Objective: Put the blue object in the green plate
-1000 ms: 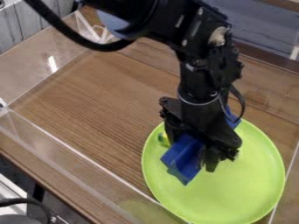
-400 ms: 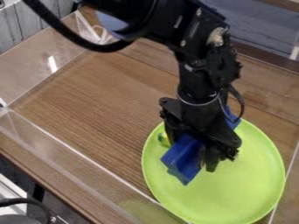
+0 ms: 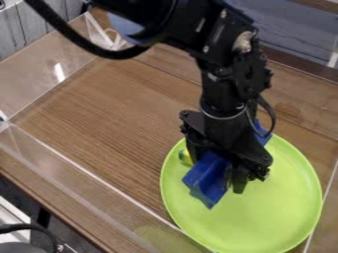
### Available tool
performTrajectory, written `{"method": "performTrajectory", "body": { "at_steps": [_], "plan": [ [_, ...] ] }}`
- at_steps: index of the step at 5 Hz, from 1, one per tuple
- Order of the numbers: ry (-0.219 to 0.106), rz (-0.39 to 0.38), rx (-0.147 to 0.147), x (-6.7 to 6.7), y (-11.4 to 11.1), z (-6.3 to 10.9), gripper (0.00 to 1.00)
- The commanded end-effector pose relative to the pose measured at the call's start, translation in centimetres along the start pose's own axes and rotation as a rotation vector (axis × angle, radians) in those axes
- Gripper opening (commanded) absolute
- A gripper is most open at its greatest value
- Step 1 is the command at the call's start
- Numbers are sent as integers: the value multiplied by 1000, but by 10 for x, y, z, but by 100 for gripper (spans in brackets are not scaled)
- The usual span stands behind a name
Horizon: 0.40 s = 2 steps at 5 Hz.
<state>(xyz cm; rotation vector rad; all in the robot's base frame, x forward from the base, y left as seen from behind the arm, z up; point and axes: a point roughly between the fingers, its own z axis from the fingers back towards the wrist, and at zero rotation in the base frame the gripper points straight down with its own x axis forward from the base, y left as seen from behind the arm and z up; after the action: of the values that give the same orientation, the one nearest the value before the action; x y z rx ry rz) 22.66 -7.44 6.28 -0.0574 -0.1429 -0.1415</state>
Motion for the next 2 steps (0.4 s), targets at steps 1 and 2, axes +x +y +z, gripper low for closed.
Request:
{"method": "performTrajectory", "body": {
  "at_steps": [1, 2],
  "plan": [
    [-43, 12, -5, 5, 2, 9, 0],
    [-47, 15, -5, 5, 3, 9, 0]
  ]
}}
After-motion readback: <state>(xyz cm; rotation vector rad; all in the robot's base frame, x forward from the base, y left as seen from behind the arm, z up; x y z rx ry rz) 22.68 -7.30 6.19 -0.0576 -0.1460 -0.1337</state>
